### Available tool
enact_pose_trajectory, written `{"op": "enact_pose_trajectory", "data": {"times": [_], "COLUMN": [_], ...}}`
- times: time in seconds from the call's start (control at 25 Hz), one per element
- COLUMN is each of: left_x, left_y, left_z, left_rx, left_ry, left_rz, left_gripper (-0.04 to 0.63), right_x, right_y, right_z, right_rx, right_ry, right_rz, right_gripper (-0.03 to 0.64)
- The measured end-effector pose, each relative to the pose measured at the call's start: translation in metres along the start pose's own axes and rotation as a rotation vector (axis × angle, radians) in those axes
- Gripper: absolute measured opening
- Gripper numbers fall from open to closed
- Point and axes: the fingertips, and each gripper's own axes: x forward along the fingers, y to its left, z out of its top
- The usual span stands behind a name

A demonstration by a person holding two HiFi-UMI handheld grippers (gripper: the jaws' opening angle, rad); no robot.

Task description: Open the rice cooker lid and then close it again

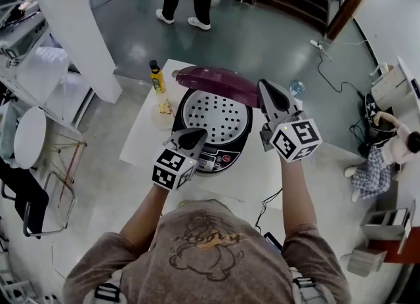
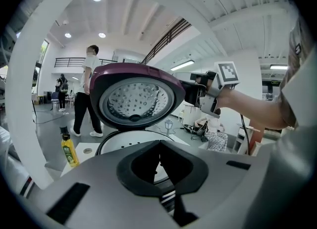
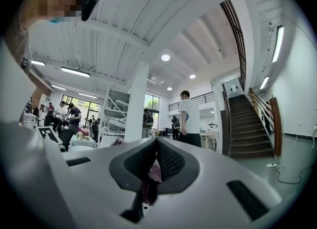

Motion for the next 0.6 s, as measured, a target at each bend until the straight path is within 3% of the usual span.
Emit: {"op": "enact_pose_trajectory", "data": {"times": [0.6], "left_x": [0.009], "left_y": [0.006], "left_z": [0.019], "left_rx": [-0.011], "left_ry": [-0.036], "left_rz": [-0.018], "left_gripper": [0.021], "right_x": [0.035], "right_y": [-0.053], "right_z": [0.041], "right_rx": [-0.063], "right_ry": [-0.096], "right_rz": [-0.01], "right_gripper": [0.003]}}
